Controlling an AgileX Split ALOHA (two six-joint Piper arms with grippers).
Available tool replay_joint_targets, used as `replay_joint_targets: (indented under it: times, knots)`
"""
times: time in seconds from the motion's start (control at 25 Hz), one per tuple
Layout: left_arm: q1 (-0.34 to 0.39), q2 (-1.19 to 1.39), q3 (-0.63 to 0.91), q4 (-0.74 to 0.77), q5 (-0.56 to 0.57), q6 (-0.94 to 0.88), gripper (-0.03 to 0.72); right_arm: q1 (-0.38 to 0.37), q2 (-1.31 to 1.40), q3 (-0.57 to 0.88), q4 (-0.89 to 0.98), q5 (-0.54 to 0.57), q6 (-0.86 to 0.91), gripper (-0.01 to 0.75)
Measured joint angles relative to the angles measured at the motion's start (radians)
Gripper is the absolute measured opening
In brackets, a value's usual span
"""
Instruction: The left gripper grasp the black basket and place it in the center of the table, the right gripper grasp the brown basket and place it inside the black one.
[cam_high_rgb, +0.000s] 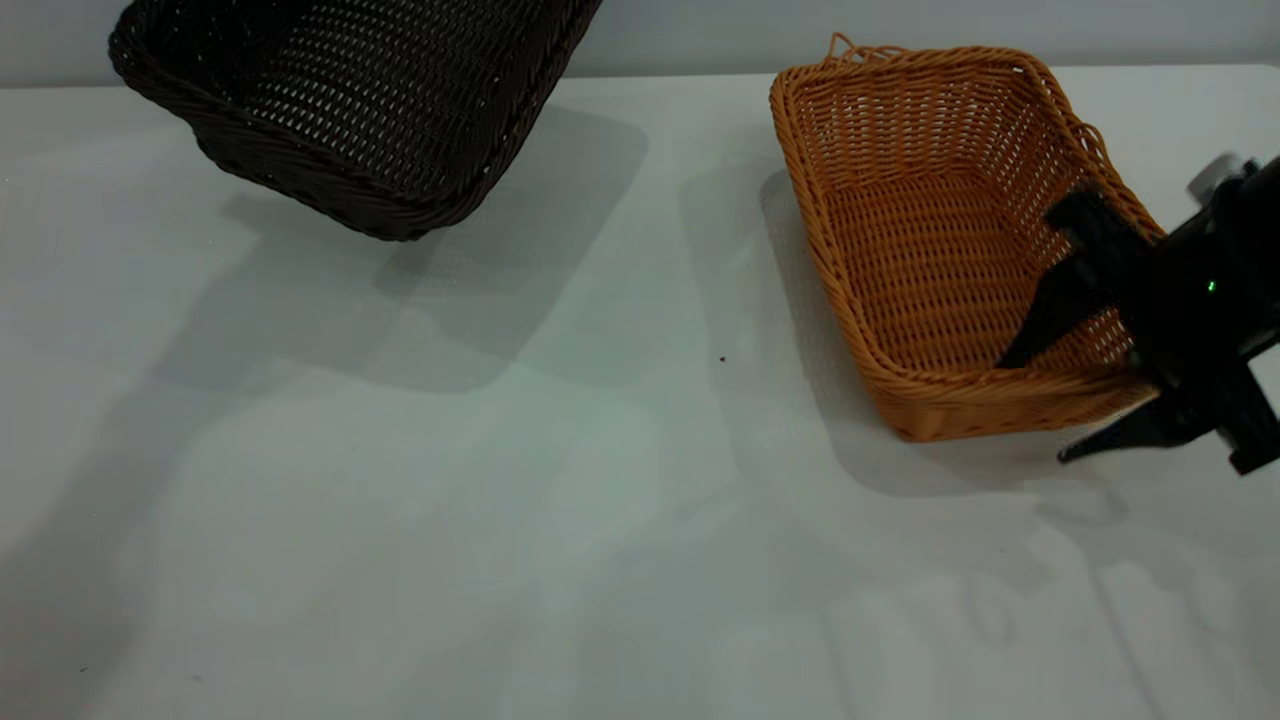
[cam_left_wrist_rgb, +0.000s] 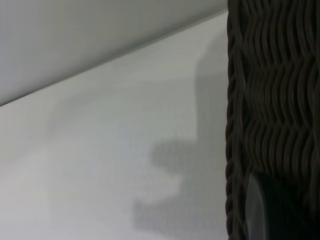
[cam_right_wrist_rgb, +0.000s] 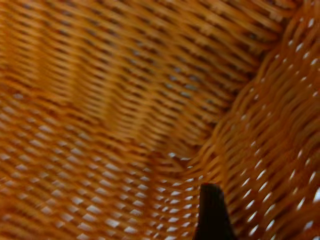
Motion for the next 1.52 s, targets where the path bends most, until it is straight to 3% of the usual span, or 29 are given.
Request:
replay_joint_targets:
  times: [0.08, 0.28, 0.32, 0.56, 0.68, 0.8, 1.0, 1.2, 1.4, 1.52]
  knots:
    - [0.0, 0.0, 0.0, -0.001, 0.001, 0.0, 0.081, 0.0, 0.02, -0.015, -0.001, -0.004, -0.041, 0.377]
    - [0.0, 0.0, 0.0, 0.0, 0.003, 0.004, 0.081, -0.041, 0.022, -0.073, 0.014, -0.003, -0.138, 0.092]
    - [0.0, 0.0, 0.0, 0.0, 0.003, 0.017, 0.081, -0.063, 0.022, -0.084, -0.001, 0.007, -0.162, 0.069]
    - [-0.031, 0.0, 0.0, -0.001, 0.042, 0.266, 0.081, -0.278, -0.019, -0.192, -0.104, 0.118, -0.247, 0.064]
    - [-0.098, 0.004, 0.0, -0.025, 0.094, 0.45, 0.081, -0.385, -0.052, -0.294, -0.189, 0.229, -0.248, 0.064]
    - [-0.182, 0.023, 0.0, -0.075, 0.146, 0.674, 0.08, -0.44, -0.061, -0.395, -0.287, 0.377, -0.239, 0.064]
    - [-0.297, 0.09, 0.0, -0.244, 0.215, 0.995, 0.08, -0.483, -0.061, -0.497, -0.375, 0.524, -0.237, 0.064]
    - [-0.368, 0.158, -0.001, -0.377, 0.218, 1.265, 0.08, -0.49, -0.061, -0.518, -0.394, 0.555, -0.237, 0.064]
    - [-0.394, 0.184, -0.001, -0.416, 0.209, 1.306, 0.091, -0.49, -0.061, -0.525, -0.398, 0.578, -0.237, 0.064]
    - [-0.399, 0.187, -0.001, -0.415, 0.191, 1.263, 0.158, -0.49, -0.061, -0.525, -0.406, 0.594, -0.235, 0.064]
